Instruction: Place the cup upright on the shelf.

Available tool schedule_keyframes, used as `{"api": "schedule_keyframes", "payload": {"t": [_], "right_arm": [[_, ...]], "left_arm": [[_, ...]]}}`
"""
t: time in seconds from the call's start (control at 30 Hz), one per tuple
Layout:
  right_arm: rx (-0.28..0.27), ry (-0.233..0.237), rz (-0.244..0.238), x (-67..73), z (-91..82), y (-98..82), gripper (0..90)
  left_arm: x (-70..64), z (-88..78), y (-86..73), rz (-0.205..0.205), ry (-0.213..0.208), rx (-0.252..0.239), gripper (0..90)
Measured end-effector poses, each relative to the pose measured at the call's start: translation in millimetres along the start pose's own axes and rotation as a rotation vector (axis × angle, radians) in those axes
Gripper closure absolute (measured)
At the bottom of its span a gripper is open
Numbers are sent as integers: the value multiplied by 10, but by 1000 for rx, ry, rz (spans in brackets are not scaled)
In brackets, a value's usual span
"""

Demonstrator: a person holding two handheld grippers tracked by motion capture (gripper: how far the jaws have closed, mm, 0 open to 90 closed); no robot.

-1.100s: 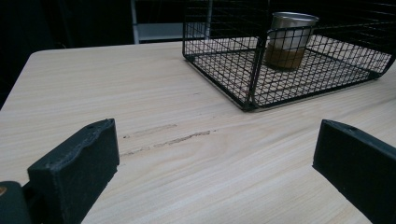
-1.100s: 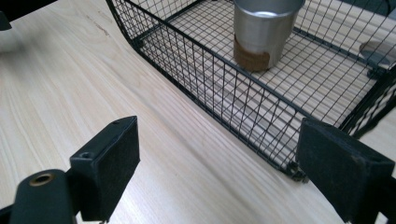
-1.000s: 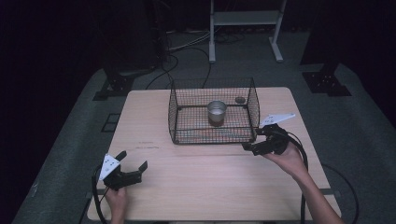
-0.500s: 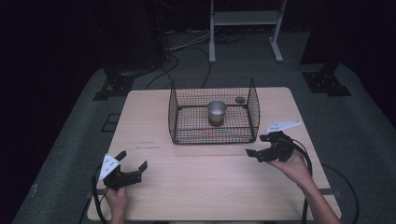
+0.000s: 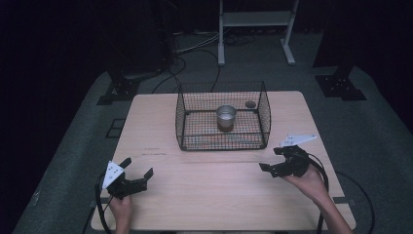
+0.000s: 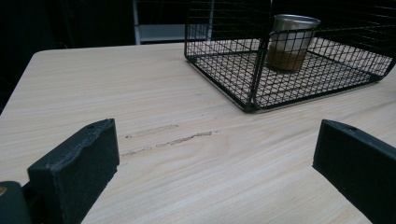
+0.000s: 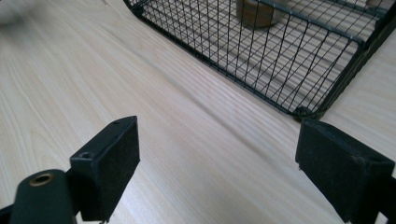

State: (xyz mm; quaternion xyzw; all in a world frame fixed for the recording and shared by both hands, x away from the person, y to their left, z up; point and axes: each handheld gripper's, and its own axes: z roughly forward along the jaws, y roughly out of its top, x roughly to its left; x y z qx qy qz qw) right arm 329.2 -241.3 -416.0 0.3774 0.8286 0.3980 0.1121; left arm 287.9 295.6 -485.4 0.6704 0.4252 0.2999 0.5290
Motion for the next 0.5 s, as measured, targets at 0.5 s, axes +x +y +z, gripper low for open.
{"api": "schedule_keyframes", "payload": {"t": [0.5], "right_arm": [[-52, -9, 75, 8, -4, -353, 129]], "left_arm": [[0, 0, 2, 1, 2, -1, 0]]}}
